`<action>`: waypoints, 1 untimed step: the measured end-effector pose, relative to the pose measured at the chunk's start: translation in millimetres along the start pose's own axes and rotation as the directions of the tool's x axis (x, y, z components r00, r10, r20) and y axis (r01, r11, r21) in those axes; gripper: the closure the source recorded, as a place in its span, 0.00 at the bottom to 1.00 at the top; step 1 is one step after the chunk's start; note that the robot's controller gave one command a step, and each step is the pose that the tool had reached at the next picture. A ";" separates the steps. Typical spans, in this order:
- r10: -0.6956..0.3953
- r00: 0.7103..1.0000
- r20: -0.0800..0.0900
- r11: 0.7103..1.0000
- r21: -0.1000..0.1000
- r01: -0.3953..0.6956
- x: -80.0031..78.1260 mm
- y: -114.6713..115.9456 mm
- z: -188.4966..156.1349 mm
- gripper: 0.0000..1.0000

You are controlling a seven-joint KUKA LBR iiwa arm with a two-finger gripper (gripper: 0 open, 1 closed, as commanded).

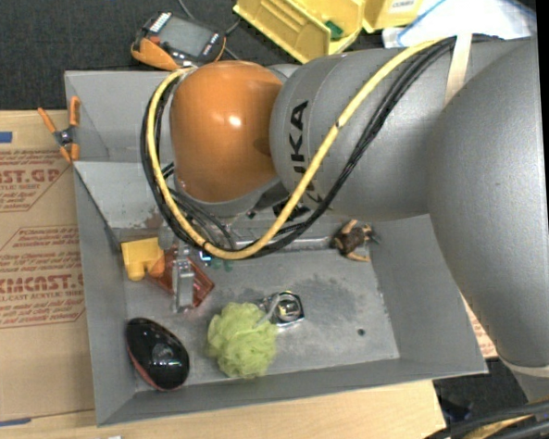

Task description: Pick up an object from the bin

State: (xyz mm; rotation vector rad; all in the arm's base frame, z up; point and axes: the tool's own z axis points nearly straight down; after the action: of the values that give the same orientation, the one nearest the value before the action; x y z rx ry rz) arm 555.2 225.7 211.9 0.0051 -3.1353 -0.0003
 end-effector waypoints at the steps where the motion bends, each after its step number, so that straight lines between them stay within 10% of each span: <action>1: 0.002 1.000 0.008 1.000 -0.002 -0.002 -2.0 -1.3 -4.9 0.00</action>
Offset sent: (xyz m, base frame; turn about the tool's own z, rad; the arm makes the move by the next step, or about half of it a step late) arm 0.0279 -0.0055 -0.1419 0.5007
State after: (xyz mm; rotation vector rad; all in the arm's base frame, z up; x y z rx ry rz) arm 557.2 224.5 216.8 0.0012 -3.1430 -0.0030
